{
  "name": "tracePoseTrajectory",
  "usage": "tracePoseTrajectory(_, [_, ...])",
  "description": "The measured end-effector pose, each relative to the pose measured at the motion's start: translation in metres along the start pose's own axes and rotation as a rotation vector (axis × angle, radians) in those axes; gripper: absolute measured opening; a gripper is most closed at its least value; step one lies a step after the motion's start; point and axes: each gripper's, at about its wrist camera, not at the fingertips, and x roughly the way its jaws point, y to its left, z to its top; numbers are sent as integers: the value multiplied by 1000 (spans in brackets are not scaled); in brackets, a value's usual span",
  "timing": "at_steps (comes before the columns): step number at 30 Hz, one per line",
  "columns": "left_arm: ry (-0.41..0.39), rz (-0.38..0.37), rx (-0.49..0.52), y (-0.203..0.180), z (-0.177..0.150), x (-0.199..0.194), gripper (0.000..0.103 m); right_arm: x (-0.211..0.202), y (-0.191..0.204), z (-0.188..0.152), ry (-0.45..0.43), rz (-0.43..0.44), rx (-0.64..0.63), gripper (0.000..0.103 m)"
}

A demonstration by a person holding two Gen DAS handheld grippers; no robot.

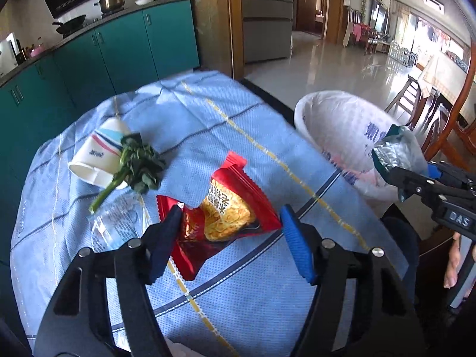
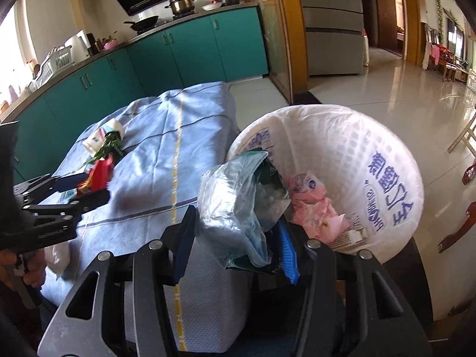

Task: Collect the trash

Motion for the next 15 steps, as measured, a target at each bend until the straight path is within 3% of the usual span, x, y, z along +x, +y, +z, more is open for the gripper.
tracePoseTrajectory(8, [-90, -92, 14, -28, 39, -16, 68, 18, -56, 34, -34, -169, 71, 52])
tracePoseTrajectory(10, [-94, -129, 28, -42, 51, -13, 68, 26, -71, 37, -2, -204, 109, 68])
tracePoseTrajectory(15, [-61, -223, 59, -87, 78, 13, 68, -1, -98, 23, -54, -212, 231, 83])
